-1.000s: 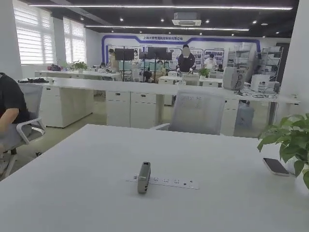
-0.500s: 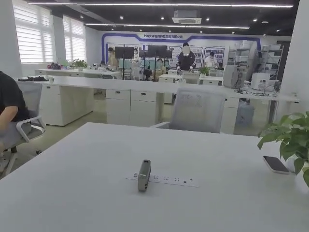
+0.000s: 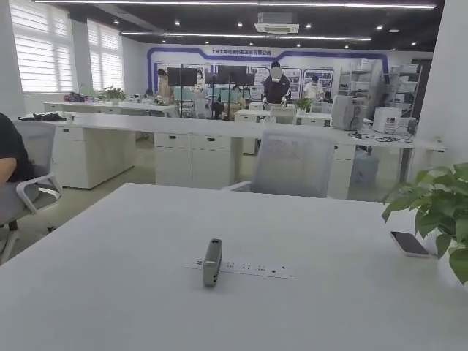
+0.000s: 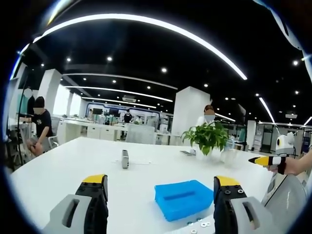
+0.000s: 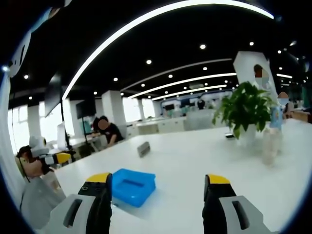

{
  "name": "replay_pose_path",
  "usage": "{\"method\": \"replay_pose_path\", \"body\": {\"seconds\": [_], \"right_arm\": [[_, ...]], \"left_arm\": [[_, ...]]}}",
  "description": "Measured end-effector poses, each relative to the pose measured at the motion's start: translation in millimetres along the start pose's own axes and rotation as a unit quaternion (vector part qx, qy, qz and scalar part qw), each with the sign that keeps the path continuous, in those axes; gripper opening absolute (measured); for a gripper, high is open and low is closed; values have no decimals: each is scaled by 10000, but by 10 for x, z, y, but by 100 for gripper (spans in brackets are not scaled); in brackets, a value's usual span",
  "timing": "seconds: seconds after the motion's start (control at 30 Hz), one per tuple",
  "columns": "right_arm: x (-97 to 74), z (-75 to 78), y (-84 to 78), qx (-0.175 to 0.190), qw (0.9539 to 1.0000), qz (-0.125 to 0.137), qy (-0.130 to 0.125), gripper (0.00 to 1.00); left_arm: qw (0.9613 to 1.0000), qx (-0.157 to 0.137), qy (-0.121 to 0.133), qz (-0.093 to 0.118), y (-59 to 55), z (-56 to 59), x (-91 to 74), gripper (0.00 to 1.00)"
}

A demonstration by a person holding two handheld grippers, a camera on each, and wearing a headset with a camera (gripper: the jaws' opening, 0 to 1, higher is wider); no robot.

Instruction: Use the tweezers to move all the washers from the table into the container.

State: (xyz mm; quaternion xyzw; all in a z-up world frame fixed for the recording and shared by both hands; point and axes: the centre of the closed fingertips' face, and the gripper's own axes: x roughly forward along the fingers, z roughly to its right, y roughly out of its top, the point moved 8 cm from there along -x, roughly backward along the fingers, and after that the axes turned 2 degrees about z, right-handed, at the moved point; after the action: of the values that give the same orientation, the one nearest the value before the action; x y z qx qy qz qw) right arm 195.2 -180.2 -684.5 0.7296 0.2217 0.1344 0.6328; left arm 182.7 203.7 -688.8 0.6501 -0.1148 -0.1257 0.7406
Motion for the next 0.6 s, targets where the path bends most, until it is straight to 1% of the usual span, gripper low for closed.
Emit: {"method": "replay_pose_path", "body": {"seconds": [0.17,0.27,0.5,0.6], "right_arm": [[-13,11,5,-29,10000,21,-67,76],[-14,7,1,-84,9999,-23,-95,75],[-4,-6,-21,-198,9997,-152,-68,75],[-4,-4,-21,-215,9996,-179,-97,75]], "left_arm": [[9999,-8,-66,-93,-24,10,7,91],[9998,37,-82,-153,-35,14,7,90],[9998,61,-63,-195,-43,8,1,89],[9996,93,-73,-271,-56,9,3,89]]}}
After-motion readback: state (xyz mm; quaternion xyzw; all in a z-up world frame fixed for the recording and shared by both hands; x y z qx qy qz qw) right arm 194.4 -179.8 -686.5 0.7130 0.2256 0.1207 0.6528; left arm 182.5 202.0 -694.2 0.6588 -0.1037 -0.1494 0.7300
